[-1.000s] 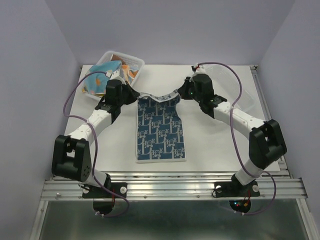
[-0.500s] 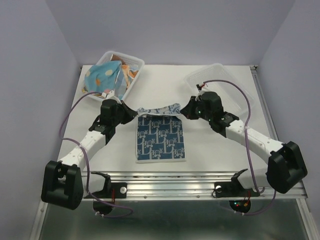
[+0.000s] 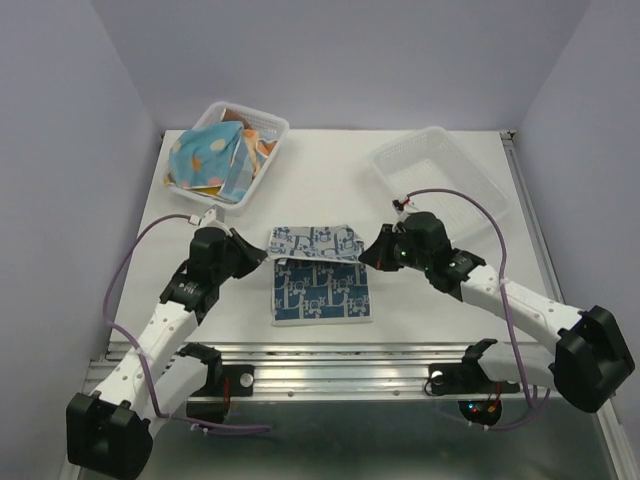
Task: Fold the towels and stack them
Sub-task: Fold the towel
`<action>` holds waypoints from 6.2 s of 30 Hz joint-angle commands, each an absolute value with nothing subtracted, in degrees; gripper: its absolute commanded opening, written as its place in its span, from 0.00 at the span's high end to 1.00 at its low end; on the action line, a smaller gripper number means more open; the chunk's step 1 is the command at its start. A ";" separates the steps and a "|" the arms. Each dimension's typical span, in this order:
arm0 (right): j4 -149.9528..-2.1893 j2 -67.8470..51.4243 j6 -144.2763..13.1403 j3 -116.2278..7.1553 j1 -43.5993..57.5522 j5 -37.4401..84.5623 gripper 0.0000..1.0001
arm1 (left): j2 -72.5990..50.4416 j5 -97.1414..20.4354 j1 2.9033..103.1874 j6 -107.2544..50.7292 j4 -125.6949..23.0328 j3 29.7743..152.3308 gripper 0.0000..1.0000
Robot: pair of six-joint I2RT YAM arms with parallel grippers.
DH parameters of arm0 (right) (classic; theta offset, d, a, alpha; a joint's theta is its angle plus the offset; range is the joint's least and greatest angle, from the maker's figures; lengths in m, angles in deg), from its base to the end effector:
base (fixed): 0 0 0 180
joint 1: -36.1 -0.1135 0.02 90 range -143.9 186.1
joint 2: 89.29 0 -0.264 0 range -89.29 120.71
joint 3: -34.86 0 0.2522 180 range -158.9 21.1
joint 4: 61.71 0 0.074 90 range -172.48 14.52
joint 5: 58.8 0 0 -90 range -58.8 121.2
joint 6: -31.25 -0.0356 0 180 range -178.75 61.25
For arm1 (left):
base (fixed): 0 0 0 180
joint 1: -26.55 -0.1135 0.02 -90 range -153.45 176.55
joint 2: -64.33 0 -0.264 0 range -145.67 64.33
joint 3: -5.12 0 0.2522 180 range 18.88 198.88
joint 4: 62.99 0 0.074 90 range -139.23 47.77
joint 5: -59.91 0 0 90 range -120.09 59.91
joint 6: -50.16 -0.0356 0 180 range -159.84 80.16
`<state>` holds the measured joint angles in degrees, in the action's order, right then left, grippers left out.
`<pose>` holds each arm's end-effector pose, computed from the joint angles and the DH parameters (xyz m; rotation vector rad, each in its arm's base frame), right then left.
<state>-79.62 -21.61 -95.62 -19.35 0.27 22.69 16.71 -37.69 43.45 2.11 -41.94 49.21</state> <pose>0.2063 0.1554 0.2421 -0.0735 2.2480 0.8824 0.1834 -0.0607 0.2475 -0.3650 2.0528 -0.7778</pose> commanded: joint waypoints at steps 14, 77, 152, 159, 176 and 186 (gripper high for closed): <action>-82.86 -6.86 -80.65 -48.57 3.49 45.89 0.99 | -1.65 -23.86 43.25 -0.29 -45.80 74.22 1.00; -87.07 -30.49 -92.41 -13.79 -2.92 18.55 0.99 | 30.92 -27.73 54.67 17.20 -22.34 45.86 1.00; -80.14 16.61 -84.77 -45.79 5.78 34.37 0.71 | -30.94 -31.93 44.39 -1.35 -48.79 70.65 1.00; -78.90 16.62 -84.51 -45.96 5.96 36.38 0.95 | -30.16 -30.53 44.30 -1.43 -50.28 71.70 1.00; -76.00 2.75 -82.66 -35.08 6.40 25.76 0.99 | -15.22 -32.90 44.56 -1.26 -53.44 62.14 1.00; -72.40 -11.23 -87.75 -19.52 3.76 20.30 0.99 | -1.07 -35.36 45.44 0.67 -53.62 50.45 1.00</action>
<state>-75.90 -5.77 -85.21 -23.87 4.77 22.71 -5.45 -33.49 44.89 -0.05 -52.08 53.25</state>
